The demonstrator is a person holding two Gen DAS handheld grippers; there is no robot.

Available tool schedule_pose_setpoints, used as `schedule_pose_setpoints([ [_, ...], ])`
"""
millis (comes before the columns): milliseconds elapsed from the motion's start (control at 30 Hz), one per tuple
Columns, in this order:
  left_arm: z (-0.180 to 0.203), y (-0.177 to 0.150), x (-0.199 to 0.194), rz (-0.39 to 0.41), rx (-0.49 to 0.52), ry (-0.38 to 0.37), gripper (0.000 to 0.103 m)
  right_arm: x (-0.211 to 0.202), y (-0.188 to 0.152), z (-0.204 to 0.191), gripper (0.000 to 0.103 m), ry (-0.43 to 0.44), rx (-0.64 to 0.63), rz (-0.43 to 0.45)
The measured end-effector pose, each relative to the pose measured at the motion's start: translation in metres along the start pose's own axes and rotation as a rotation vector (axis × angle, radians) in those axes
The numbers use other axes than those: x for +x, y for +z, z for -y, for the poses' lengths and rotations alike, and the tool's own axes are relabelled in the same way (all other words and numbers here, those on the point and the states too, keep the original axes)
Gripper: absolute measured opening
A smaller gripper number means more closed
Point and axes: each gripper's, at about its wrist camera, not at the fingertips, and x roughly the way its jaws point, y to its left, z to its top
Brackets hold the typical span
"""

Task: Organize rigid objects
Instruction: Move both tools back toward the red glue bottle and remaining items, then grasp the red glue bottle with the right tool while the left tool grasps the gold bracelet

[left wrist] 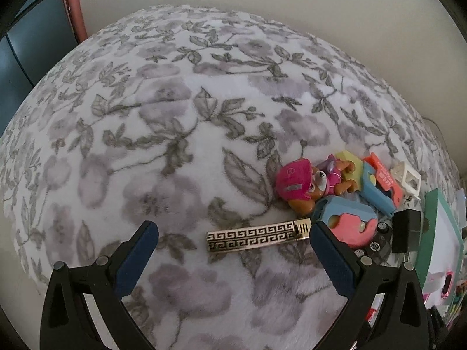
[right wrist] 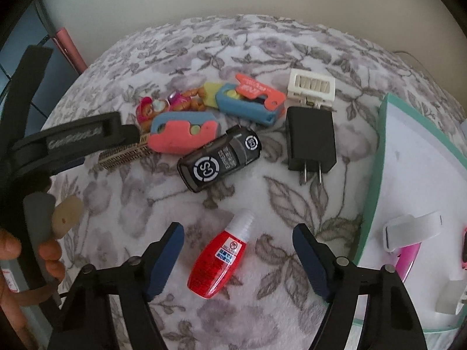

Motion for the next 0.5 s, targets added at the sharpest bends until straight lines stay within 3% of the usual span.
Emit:
schedule_pose_setpoints([
  [367,0.016,0.005,0.024,-0.043,0.019,0.027,0.103,0.011,0.001,-0.002,0.079,-0.013,-0.008,-0.037],
  [500,0.016,0.002,0.028,-0.056,0.02,0.037,0.103,0.017,0.001,-0.006,0.073,-0.027,-0.026,-0.058],
])
